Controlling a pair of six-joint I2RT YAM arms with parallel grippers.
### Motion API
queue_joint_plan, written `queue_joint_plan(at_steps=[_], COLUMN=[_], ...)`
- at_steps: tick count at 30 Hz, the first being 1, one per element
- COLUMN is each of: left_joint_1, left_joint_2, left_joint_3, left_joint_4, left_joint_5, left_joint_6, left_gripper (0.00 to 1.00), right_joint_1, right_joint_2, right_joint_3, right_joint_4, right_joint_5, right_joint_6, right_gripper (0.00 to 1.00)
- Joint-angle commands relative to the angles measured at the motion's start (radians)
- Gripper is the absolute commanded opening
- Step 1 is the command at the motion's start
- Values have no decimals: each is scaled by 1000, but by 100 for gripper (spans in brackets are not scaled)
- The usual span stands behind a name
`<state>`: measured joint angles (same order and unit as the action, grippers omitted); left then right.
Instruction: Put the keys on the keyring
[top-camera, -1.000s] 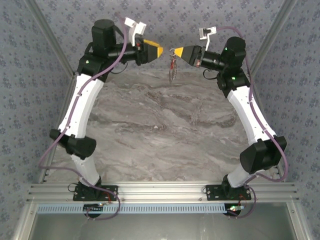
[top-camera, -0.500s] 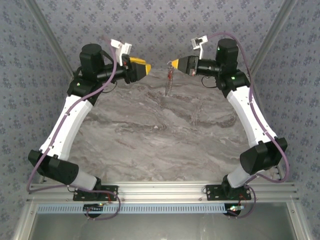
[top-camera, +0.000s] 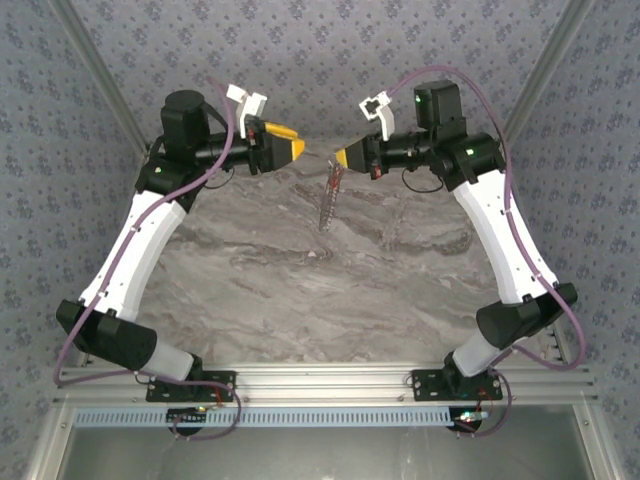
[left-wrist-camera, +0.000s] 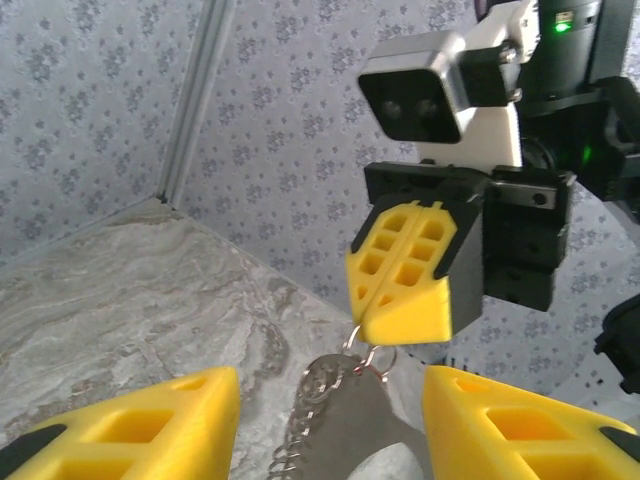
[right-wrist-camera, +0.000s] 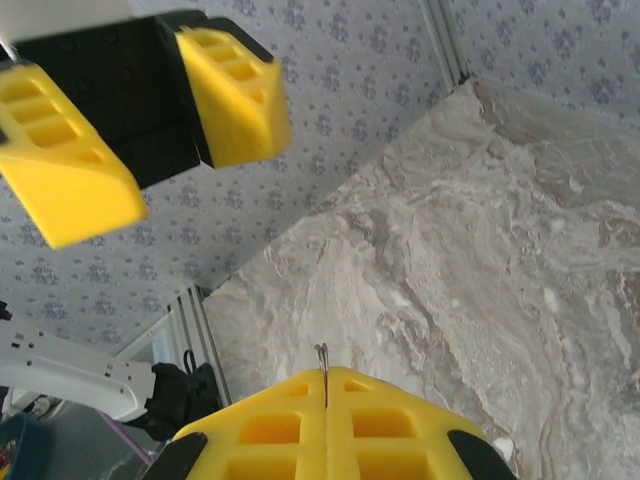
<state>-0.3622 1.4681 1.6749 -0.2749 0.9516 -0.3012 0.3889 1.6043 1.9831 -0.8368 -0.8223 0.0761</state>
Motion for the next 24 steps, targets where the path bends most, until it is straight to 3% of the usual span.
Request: queue_joint_plan(at_steps=[1,6,24], left_joint_1=[-19,-55,-56], left_joint_2=[33,82,187], left_joint_3=[46,103,221], left_joint_4=[-3,-95,-179], left_joint_5=[81,114,148], left_joint_6=[4,64,104], left_gripper=[49,48,41], right_joint_1=[5,8,-13], right_joint_2=[5,16,37], right_joint_3=[30,29,54], right_joint_4=[-32,-5,51], right_joint_5=[-17,-50,-98], right_joint_6=[-32,-13,38], right_gripper=[0,0,0])
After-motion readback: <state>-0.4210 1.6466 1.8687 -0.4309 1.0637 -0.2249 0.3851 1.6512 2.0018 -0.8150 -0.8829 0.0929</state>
